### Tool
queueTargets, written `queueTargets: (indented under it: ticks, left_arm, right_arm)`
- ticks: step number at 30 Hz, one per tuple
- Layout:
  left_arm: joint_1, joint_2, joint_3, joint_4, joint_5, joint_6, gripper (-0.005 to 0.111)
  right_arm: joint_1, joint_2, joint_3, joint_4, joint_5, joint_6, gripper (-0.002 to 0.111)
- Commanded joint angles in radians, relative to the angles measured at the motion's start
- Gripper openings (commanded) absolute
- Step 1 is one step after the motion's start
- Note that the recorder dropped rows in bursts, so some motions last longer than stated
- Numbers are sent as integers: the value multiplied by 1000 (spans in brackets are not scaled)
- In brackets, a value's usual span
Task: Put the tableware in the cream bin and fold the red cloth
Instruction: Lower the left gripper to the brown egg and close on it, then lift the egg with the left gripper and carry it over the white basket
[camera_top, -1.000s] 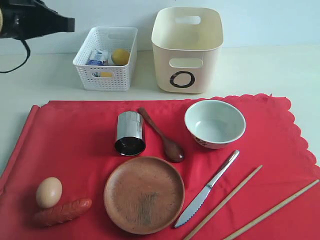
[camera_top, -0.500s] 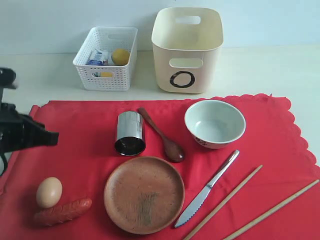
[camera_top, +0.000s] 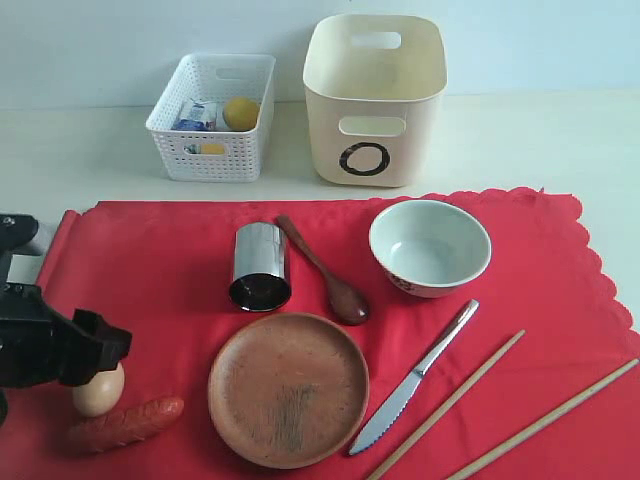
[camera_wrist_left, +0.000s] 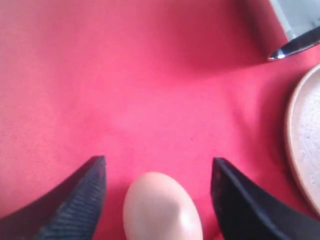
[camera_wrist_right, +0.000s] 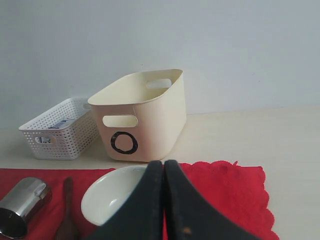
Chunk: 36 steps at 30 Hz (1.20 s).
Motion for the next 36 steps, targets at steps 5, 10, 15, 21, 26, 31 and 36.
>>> queueTargets:
  ticks: [5, 10, 15, 21, 26, 31, 36]
  left_arm:
    - [1, 32, 40, -2, -21, -19, 66]
    - [1, 83, 42, -12, -19, -19, 55]
    - [1, 94, 42, -12, -19, -17, 22]
    - [1, 94, 42, -12, -19, -15, 0]
    - [1, 94, 37, -12, -19, -13, 0]
    - [1, 93, -2, -12, -39, -13, 0]
    - [1, 87, -75, -18, -117, -17, 0]
  right_arm:
    - [1, -4, 5, -6, -10, -2, 0]
    - [1, -4, 5, -6, -10, -2, 0]
    - [1, -4, 5, -6, -10, -2, 0]
    - [1, -4, 5, -6, -10, -2, 0]
    - [1, -4, 5, -6, -10, -2, 0]
    - [1, -4, 5, -6, -10, -2, 0]
    - [1, -4, 5, -6, -10, -2, 0]
